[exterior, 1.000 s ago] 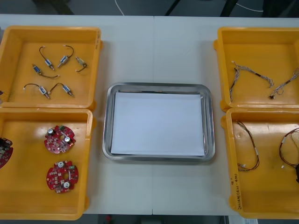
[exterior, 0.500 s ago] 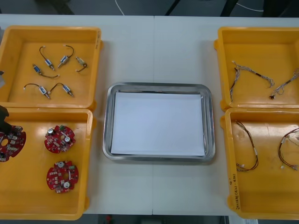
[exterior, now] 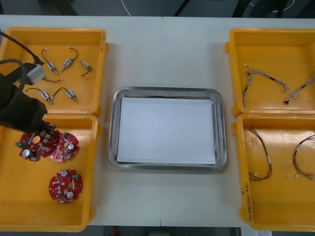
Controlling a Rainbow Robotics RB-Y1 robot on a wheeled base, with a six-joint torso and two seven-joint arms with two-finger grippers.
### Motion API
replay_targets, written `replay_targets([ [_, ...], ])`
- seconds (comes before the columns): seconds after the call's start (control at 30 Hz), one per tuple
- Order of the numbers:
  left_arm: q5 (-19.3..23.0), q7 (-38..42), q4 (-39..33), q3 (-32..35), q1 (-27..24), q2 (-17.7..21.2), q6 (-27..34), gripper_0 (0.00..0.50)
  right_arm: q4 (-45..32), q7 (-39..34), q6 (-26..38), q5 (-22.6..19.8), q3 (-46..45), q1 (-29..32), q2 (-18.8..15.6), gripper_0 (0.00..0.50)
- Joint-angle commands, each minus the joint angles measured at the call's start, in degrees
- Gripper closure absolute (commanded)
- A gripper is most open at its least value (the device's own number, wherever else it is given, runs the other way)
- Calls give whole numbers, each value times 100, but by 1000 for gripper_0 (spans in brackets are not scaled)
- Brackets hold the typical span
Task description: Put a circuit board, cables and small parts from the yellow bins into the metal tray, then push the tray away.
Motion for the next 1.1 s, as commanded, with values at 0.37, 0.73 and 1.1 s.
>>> replay_targets([
  [0.37, -708, 1947, -213, -1482, -1744, -1440, 405, 495, -1210, -1207, 984, -259, 679, -1447, -600, 500],
  [0.73, -1288, 2307, 121, -2484, -2051, -1879, -215, 494, -1016, -1066, 984, -1050, 820, -2053, -881, 500],
  [1.1, -1912, 2527, 446, -3345, -2087, -2064, -909, 495, -1016, -899, 984, -856, 1470, -2642, -1101, 500],
])
